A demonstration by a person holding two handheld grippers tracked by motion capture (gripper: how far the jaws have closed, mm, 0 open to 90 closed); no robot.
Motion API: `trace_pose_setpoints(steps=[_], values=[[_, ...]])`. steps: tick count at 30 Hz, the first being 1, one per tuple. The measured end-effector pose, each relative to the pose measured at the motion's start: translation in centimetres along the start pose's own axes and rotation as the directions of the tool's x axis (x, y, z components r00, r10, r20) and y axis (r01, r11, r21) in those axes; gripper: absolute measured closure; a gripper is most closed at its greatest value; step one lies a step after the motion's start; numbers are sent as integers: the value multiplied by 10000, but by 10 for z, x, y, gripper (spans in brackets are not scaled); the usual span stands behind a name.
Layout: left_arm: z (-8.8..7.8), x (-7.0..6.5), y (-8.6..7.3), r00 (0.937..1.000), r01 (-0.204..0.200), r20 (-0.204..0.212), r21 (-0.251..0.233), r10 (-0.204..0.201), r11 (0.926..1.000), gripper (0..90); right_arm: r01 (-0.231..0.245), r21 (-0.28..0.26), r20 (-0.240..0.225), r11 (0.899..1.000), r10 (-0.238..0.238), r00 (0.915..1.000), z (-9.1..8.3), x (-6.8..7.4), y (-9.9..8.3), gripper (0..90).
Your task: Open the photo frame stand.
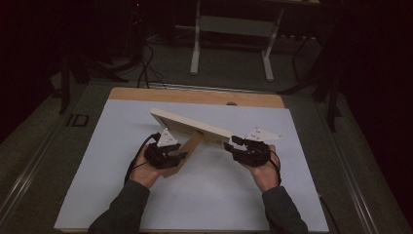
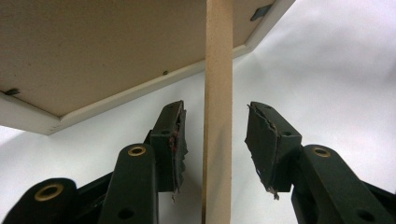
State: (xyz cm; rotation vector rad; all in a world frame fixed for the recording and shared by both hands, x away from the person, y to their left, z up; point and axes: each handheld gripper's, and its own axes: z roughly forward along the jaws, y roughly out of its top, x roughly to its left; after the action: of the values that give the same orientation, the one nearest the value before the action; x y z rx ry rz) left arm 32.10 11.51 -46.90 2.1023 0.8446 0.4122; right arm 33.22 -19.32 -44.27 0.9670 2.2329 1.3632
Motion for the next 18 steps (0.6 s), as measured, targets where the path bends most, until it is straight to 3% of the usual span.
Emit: trace_pose_setpoints(steps=[18], values=[[-22,16,-9,9975,702,78,-571,-699,9959,598,-26,230,81,9997,24,10000,-7,-9,-9,581]])
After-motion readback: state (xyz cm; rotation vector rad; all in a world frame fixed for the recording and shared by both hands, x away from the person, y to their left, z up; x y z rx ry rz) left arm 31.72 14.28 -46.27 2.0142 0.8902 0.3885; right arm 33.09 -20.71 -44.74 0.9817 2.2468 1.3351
